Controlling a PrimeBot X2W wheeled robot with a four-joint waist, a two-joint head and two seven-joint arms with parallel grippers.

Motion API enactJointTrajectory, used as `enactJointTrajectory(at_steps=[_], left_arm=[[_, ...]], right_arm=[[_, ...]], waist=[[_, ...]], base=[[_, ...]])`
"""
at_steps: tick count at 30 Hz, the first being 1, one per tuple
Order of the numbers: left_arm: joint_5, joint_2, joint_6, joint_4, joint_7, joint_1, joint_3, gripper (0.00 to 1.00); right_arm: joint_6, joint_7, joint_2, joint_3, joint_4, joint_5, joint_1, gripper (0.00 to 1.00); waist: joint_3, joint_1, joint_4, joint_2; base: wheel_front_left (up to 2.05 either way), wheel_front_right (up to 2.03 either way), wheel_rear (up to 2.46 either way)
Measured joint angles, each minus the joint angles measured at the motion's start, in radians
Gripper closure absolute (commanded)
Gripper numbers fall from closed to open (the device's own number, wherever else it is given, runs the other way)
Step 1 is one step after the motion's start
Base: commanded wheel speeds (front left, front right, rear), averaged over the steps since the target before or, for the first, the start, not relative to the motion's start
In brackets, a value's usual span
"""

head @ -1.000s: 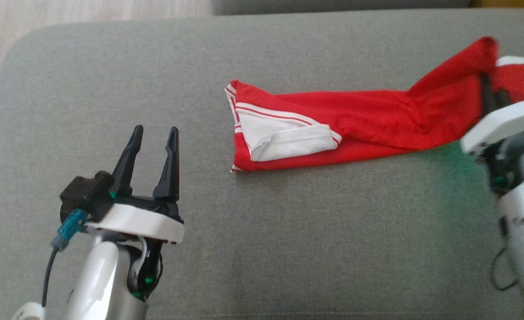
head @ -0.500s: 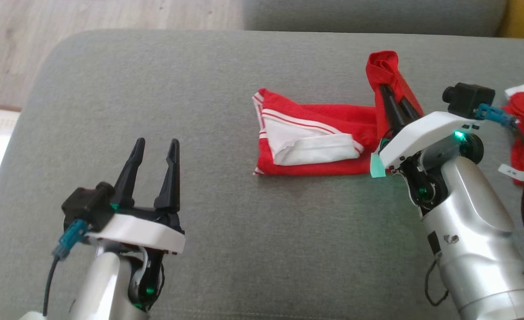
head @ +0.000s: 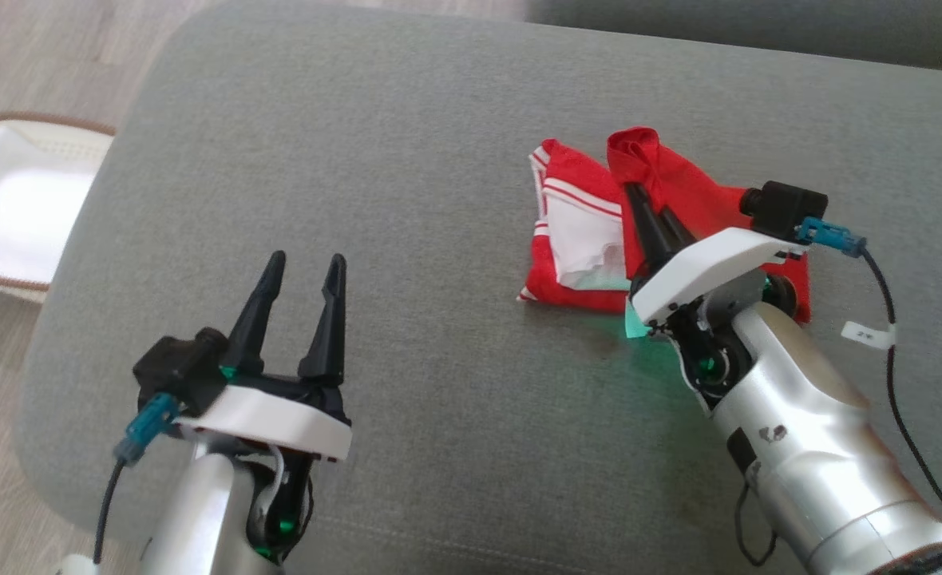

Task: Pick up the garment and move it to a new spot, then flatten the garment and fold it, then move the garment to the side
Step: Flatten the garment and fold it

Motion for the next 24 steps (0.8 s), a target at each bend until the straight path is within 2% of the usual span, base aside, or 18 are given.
enactJointTrajectory(at_steps=[10,11,12,19,24], left_arm=[[-0.006,0.000,0.008,0.000,0.000,0.000,-0.015,0.00],[-0.007,0.000,0.009,0.001,0.000,0.000,-0.015,0.00],[-0.007,0.000,0.009,0.001,0.000,0.000,-0.015,0.00],[-0.007,0.000,0.009,0.003,0.000,0.000,-0.010,0.00],[-0.006,0.000,0.008,0.002,0.000,0.000,0.013,0.00]], right_arm=[[0.000,-0.045,0.000,0.206,0.081,0.163,-0.044,1.00],[0.000,-0.044,0.000,0.235,0.085,0.178,-0.043,0.65],[0.000,-0.041,-0.001,0.263,0.085,0.197,-0.043,0.00],[0.000,-0.043,0.000,0.391,0.040,0.298,-0.049,0.00],[0.000,-0.077,0.000,0.421,0.070,0.297,-0.125,0.00]], waist=[[0.009,0.0000,0.026,0.0000],[0.008,0.0000,0.025,0.0000],[0.007,0.0000,0.023,0.0000],[-0.003,0.0000,-0.006,0.0000],[-0.017,0.0000,-0.052,0.0000]], base=[[0.00,0.00,0.00],[0.00,0.00,0.00],[0.00,0.00,0.00],[0.00,0.00,0.00],[0.00,0.00,0.00]])
